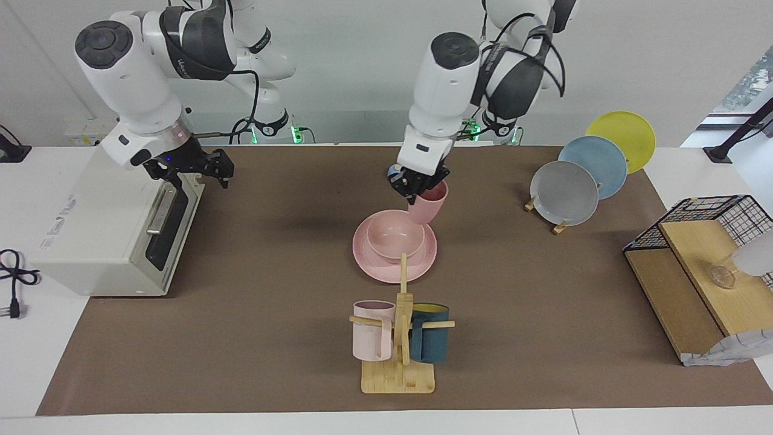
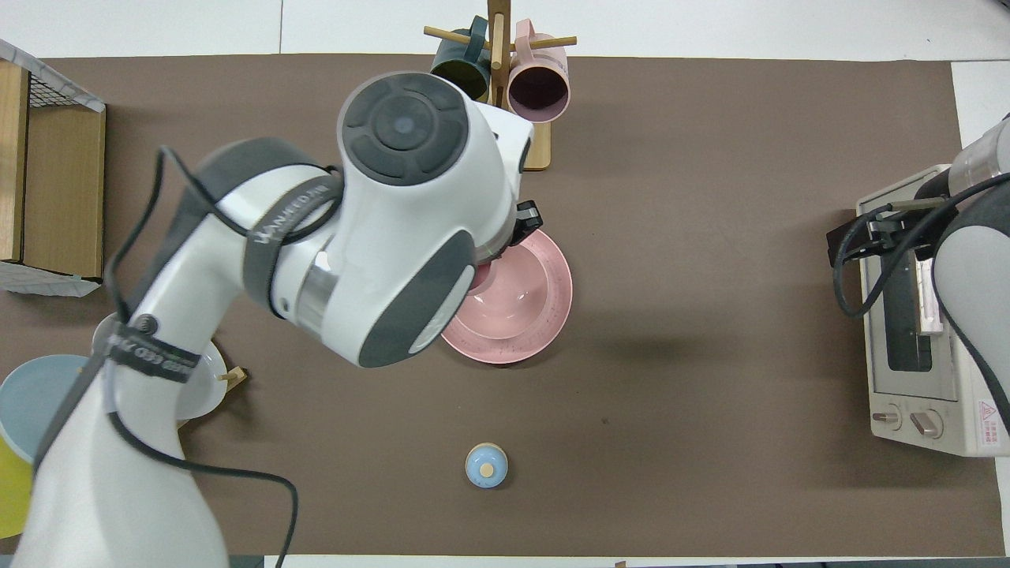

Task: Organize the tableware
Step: 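Lower the pink cup into the bowl with the left gripper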

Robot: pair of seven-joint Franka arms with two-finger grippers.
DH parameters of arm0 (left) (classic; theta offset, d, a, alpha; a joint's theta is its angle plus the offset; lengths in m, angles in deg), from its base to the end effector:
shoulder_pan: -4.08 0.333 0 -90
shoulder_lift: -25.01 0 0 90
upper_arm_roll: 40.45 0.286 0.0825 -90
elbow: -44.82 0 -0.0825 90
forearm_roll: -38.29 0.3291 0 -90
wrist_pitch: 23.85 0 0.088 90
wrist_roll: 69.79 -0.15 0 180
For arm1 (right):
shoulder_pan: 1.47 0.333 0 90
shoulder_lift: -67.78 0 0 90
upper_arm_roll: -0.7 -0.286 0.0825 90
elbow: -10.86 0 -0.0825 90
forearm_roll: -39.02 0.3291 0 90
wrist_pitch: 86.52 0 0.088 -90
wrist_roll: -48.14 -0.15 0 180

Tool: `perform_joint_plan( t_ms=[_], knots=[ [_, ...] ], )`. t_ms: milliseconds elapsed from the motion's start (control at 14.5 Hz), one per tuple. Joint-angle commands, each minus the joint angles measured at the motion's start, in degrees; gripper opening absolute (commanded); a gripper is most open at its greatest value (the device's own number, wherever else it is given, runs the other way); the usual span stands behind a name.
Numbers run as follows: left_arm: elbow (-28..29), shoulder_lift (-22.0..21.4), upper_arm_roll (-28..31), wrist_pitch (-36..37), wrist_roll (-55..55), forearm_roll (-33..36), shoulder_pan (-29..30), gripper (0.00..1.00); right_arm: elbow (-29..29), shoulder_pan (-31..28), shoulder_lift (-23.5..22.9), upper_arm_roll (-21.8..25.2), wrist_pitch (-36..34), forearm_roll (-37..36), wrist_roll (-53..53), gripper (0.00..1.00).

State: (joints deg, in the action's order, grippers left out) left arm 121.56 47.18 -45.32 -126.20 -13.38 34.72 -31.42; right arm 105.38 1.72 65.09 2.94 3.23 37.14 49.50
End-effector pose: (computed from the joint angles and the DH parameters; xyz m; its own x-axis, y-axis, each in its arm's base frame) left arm 0.4714 -0.4011 0.4540 0.9555 0.2918 -0.0444 0.2949 -0.9501 0.1020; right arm 0.5005 0.0037 0.4953 0.9906 0.0398 -0.1306 0.0443 -0.9985 0.0313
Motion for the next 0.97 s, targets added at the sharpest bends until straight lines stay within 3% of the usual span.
perform_joint_plan(
  t_ms=[0, 208, 899],
  knots=[
    [2.3, 1.2, 1.1, -3.8, 1.0, 0.5, -1.2, 0.00, 5.1, -0.3, 3.3, 0.6, 2.0, 1.0, 0.9, 1.00],
    [3.4, 3.2, 1.2, -5.2, 1.0, 1.7, -2.9, 0.00, 9.8, -0.1, 6.6, 0.7, 3.9, 0.9, 0.0, 1.00],
    [6.0, 8.1, 1.1, -11.2, 1.0, 3.9, -3.5, 0.00, 8.7, -1.9, 6.2, 1.1, 4.6, 1.0, 0.6, 1.00]
  ],
)
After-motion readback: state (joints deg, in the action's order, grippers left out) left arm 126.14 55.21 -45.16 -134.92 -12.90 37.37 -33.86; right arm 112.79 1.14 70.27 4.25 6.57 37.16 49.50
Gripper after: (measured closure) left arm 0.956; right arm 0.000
